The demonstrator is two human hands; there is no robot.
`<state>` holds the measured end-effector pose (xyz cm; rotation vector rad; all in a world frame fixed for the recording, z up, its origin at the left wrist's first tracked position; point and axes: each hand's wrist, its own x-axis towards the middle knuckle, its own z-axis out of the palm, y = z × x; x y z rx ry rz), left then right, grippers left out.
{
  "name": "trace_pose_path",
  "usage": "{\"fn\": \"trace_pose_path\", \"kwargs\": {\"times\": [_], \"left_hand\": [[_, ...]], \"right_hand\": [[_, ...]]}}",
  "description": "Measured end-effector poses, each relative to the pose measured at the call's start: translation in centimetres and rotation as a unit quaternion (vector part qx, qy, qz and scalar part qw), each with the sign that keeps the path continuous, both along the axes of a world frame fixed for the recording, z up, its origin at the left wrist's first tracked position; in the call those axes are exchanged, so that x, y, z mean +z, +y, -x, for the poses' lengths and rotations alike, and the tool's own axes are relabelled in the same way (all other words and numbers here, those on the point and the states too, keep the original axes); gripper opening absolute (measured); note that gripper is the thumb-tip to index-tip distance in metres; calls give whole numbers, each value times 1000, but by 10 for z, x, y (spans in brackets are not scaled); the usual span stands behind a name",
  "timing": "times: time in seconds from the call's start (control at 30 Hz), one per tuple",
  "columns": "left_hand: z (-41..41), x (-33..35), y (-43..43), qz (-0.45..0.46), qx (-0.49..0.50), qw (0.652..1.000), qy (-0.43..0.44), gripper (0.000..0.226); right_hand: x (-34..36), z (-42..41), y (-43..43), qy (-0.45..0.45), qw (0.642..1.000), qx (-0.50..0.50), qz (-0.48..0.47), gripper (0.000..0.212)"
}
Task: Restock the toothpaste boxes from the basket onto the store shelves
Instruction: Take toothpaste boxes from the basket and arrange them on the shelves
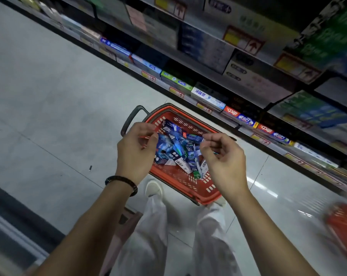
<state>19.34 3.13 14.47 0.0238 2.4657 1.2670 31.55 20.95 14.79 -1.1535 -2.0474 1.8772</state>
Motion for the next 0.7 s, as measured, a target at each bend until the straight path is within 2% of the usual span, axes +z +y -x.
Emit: {"fn": "trace_pose_path", "kwargs": {"times": [0.4,0.53,0.7], "left_hand": [[-13,-132,-11,32,-31,999,-19,18],[-11,-178,-12,74,-48,995,-41,17],[-3,-237,-19,110,-92,989,-20,19]], "right_hand": [[-113,-8,-17,-35,999,20,25,17],[-144,-11,-17,-45,998,20,34,17],[-174,-13,-18,-48,998,19,40,21]]}}
